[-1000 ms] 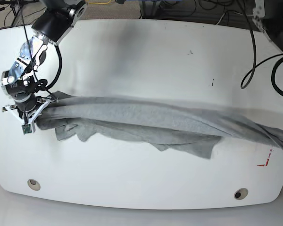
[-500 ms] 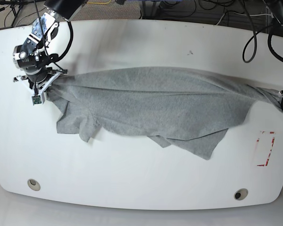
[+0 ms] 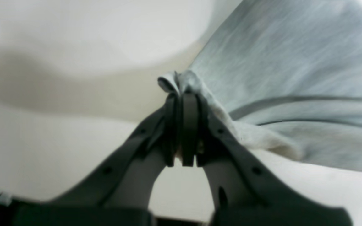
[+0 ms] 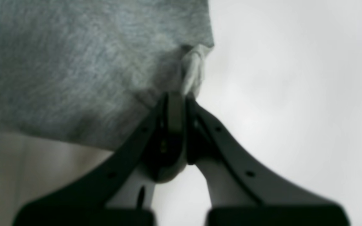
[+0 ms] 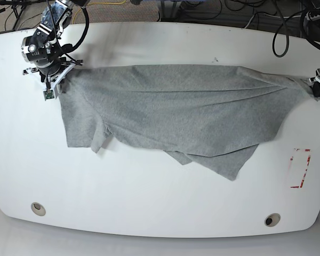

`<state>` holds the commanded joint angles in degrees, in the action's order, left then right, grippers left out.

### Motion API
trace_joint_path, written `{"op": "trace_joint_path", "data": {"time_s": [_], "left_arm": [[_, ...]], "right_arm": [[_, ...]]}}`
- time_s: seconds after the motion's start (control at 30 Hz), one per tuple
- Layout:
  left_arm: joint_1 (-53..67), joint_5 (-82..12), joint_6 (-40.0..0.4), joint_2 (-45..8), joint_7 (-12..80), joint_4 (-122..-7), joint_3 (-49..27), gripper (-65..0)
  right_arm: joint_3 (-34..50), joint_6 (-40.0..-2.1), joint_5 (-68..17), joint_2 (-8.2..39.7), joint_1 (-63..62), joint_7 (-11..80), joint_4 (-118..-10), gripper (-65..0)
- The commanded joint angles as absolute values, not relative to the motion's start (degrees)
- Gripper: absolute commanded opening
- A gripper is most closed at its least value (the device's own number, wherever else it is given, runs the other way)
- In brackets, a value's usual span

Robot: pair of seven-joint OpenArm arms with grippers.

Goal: Layout the t-shirt on the table in an organized manner, then fold the t-shirt properly
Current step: 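Lay the shirt flat on the table and release with the left gripper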

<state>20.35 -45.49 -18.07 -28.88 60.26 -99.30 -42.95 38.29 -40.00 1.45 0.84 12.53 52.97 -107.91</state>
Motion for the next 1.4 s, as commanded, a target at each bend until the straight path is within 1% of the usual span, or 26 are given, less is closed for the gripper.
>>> {"op": "trace_joint_path", "data": {"time_s": [0.07, 0.13, 0.2, 0.23, 0.27, 0.4, 0.53, 0.57, 0.7, 0.77, 0.87, 0.93, 1.0, 1.07, 1.1, 1.17, 1.27, 1.33, 1.4], "left_arm": [[20.7, -43.8, -20.3, -28.9, 60.3, -99.3, -42.9, -65.0], [21.1, -40.1, -24.0, -28.8, 60.3, -99.3, -42.9, -65.0], [21.2, -37.4, -26.2, -28.7, 60.3, -99.3, -42.9, -65.0], [21.6, -34.9, -28.3, -28.5, 60.3, -99.3, -42.9, -65.0], [21.8, -33.5, -29.4, -28.4, 60.3, -99.3, -42.9, -65.0], [22.6, -27.4, -34.8, -26.2, 60.4, -99.2, -43.0, -65.0], [24.2, -22.4, -39.3, -25.0, 60.4, -99.3, -43.0, -65.0], [24.2, -21.7, -40.0, -24.7, 60.4, -99.3, -43.0, -65.0], [24.7, -18.2, -40.0, -23.9, 60.4, -99.3, -42.6, -64.9], [24.7, -17.5, -40.0, -23.9, 60.4, -99.3, -42.5, -62.5], [24.6, -17.3, -40.0, -23.9, 60.4, -99.3, -42.5, -53.5], [24.6, -17.3, -40.0, -23.9, 60.4, -99.3, -42.4, -45.1], [24.5, -17.3, -40.0, -24.0, 60.4, -99.3, -42.4, -34.9], [24.0, -17.3, -40.0, -24.0, 60.4, -99.4, -42.3, -26.2], [23.7, -17.3, -40.0, -24.0, 60.4, -99.4, -42.0, -23.9], [22.9, -17.3, -40.0, -24.4, 60.4, -99.4, -41.1, -21.2], [21.8, -17.7, -40.0, -26.0, 60.5, -99.7, -39.6, -21.1], [20.4, -17.8, -40.0, -26.2, 60.6, -100.3, -39.1, -21.1], [16.7, -18.7, -40.0, -26.2, 62.9, -102.3, -38.2, -21.1]], "right_arm": [[38.3, -40.0, 1.5, 0.8, 13.0, 52.4, -107.9, -64.8], [38.3, -40.0, 1.5, 0.8, 13.1, 52.2, -107.8, -64.8], [38.3, -40.0, 1.6, 0.8, 13.1, 52.2, -107.8, -64.8], [38.3, -40.0, 1.6, 0.8, 13.3, 52.2, -107.8, -64.8], [38.3, -40.0, 1.6, 0.8, 13.5, 52.2, -107.8, -64.8], [38.3, -40.0, 1.4, 0.8, 13.8, 52.1, -107.9, -64.8], [38.3, -40.0, 1.4, 0.8, 13.8, 52.1, -108.1, -64.8], [38.3, -40.0, 1.4, 0.8, 13.8, 52.1, -108.1, -64.8], [38.3, -40.0, 1.4, 0.8, 13.8, 52.1, -108.1, -64.8], [38.3, -40.0, 1.4, 0.7, 13.8, 52.1, -108.1, -64.8], [38.3, -40.0, 1.4, 0.7, 13.6, 52.1, -108.1, -64.8], [38.3, -40.0, 1.4, 0.7, 13.5, 52.1, -108.1, -64.8], [38.3, -40.0, 1.4, 0.7, 13.4, 52.1, -108.0, -64.8], [38.2, -40.0, 1.4, 0.7, 13.4, 52.1, -108.0, -64.8], [38.1, -40.0, 1.4, 0.7, 13.3, 52.1, -108.0, -64.8], [38.0, -40.0, 1.4, 0.7, 13.3, 52.1, -108.0, -64.8], [37.9, -40.0, 1.4, 0.7, 13.2, 52.1, -108.0, -64.8], [37.9, -40.0, 1.4, 0.7, 12.9, 52.1, -108.0, -64.8], [37.9, -40.0, 1.4, 0.3, 12.4, 52.1, -107.9, -64.8]]}}
